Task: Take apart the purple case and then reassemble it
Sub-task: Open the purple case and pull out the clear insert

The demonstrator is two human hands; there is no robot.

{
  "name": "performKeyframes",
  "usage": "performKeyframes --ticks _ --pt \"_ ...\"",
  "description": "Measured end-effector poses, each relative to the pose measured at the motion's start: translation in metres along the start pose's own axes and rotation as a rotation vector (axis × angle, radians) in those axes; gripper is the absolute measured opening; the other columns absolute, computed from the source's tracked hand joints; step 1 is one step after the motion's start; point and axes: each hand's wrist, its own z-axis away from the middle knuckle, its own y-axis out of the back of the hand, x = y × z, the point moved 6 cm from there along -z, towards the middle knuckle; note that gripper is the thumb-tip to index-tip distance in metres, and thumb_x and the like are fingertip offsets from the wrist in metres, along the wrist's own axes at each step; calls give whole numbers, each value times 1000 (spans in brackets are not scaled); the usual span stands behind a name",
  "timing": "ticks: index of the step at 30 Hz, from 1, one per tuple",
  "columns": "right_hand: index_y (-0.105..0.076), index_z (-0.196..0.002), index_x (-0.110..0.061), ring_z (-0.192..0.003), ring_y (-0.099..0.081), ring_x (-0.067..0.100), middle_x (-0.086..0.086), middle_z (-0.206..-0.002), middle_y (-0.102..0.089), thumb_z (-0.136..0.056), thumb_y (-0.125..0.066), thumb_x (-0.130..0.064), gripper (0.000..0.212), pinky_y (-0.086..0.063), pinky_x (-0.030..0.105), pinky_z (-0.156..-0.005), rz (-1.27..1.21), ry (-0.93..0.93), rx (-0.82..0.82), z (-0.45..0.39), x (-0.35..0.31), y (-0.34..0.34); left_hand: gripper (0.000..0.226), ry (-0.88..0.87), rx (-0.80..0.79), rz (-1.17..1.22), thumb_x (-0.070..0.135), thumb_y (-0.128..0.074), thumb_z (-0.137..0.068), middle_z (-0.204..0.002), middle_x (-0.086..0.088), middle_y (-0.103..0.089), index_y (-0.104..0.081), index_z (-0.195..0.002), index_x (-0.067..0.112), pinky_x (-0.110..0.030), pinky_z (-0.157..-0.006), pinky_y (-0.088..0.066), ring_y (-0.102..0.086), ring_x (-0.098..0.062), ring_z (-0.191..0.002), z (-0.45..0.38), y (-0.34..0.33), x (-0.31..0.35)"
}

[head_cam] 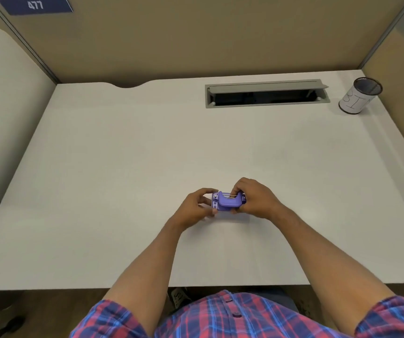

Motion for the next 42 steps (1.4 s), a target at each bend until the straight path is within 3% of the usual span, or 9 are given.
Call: performKeyframes --ticks 3,7,10,14,21,28,31,36,42 --pt "-64 -99 -26 -93 -54 14 -9 -105 -62 -66 -91 -33 43 -46 30 -73 -11 8 22 -3 0 11 54 29 -66 217 -1 -69 -95 -118 -13 -78 -61 -141 26 -34 -86 -57 -78 -27 -95 2 -3 9" --pt "-64 -97 -26 -90 -54 14 -10 -102 -62 -65 -92 -30 42 -45 28 -71 -30 26 30 -4 1 23 40 114 -30 391 4 -55 -102 -114 -8 -80 -68 -135 24 -27 -79 -58 -79 -28 -96 -2 -6 16" --pt "-64 -95 -28 -91 -55 14 -11 -101 -62 -63 -92 -28 42 -45 27 -71 -56 42 41 -3 1 28 28 132 11 393 17 -50 -109 -111 -7 -80 -74 -124 22 -24 -71 -57 -80 -26 -90 -5 -8 21" --pt "-64 -95 -28 -93 -57 16 -12 -101 -62 -63 -93 -30 43 -50 31 -75 -69 55 54 -3 -2 33 32 148 32 370 23 -47 -111 -106 -5 -83 -78 -109 19 -22 -62 -56 -82 -26 -86 -9 -11 27" --pt "-65 -96 -26 -94 -58 18 -9 -103 -64 -64 -93 -29 42 -51 33 -77 -67 72 39 0 -1 35 35 173 66 336 22 -45 -111 -101 -9 -83 -76 -114 8 -20 -55 -54 -81 -29 -80 -12 -13 31" --pt "-65 -97 -26 -93 -58 17 -10 -102 -64 -64 -93 -29 43 -50 30 -76 -73 89 52 1 -5 36 34 222 102 360 9 -47 -98 -95 -12 -82 -80 -106 11 -20 -57 -57 -81 -26 -77 -8 -13 32" --pt "-65 -97 -25 -93 -57 16 -10 -103 -63 -65 -93 -29 43 -49 29 -75 -56 91 49 -1 -9 39 31 218 123 400 15 -51 -99 -102 -13 -82 -79 -113 9 -25 -66 -61 -82 -26 -79 -8 -13 31" --pt "-65 -96 -25 -90 -56 15 -8 -102 -62 -65 -92 -29 42 -47 27 -72 -67 80 82 -6 -13 44 35 192 112 508 34 -46 -109 -101 -7 -83 -77 -112 18 -25 -64 -62 -82 -27 -84 -5 -11 34" --pt "-70 -94 -25 -91 -61 16 -7 -100 -65 -64 -93 -24 38 -55 35 -79 -182 89 66 -8 -13 46 31 141 86 515 29 -47 -111 -100 -7 -84 -75 -118 17 -28 -68 -66 -81 -31 -83 -1 -8 41"
